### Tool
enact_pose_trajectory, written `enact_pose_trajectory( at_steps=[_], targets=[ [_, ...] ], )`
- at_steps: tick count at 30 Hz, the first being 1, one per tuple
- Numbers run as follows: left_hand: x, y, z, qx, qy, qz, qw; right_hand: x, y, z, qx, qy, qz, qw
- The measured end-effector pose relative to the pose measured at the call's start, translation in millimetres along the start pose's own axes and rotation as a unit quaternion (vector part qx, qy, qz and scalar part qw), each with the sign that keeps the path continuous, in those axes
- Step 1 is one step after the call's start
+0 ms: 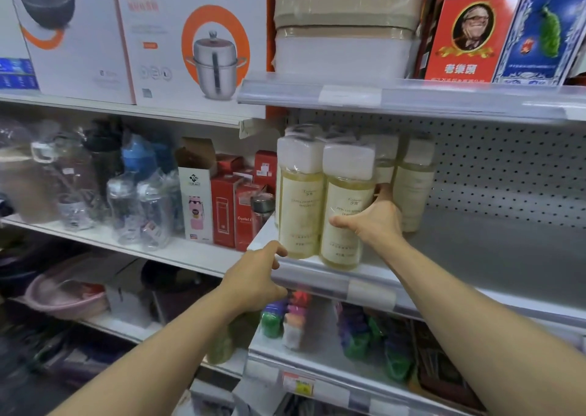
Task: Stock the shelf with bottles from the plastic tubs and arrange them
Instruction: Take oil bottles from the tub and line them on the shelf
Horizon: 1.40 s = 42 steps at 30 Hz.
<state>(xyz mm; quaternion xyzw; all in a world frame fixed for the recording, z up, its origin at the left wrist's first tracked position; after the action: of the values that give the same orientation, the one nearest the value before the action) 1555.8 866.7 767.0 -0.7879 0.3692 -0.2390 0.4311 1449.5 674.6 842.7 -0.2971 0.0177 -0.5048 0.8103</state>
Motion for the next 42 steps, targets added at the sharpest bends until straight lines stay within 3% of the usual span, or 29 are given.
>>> enact_pose_trajectory(
  at_steps=[16, 21, 28, 42],
  targets=[
    [5.2, 8.4, 8.1, 0.003, -0.003, 0.014, 1.000, -8.5, 7.4, -5.4, -0.006, 0.008, 0.017, 1.000],
    [-3.3, 10.5, 9.1, 0.007, 0.005, 0.020, 1.000, -33.3, 9.9, -13.1, -0.061, 0.007, 0.059, 0.996],
    [-24.1, 21.5, 11.8, 0.012, 0.021, 0.037, 0.999, -94.4, -0.5, -7.8, -0.142, -0.054, 0.050, 0.987],
    [-80.5, 95.0, 71.1, 0.000, -0.049, 0.091, 0.995, -189.5, 73.8, -98.3, -0.218, -0.022, 0.210, 0.953]
  ],
)
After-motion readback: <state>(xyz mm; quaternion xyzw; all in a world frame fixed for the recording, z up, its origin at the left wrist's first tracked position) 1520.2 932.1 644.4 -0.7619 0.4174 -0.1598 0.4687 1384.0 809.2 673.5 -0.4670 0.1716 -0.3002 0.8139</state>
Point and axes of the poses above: each hand's wrist, its own x-axis towards the middle knuckle, its own y-axis out of the palm, z = x × y, the point moved 9 cm from there along x, towards the middle knuckle, and after that the axes turned 2 degrees about y, right-handed, at the moved point
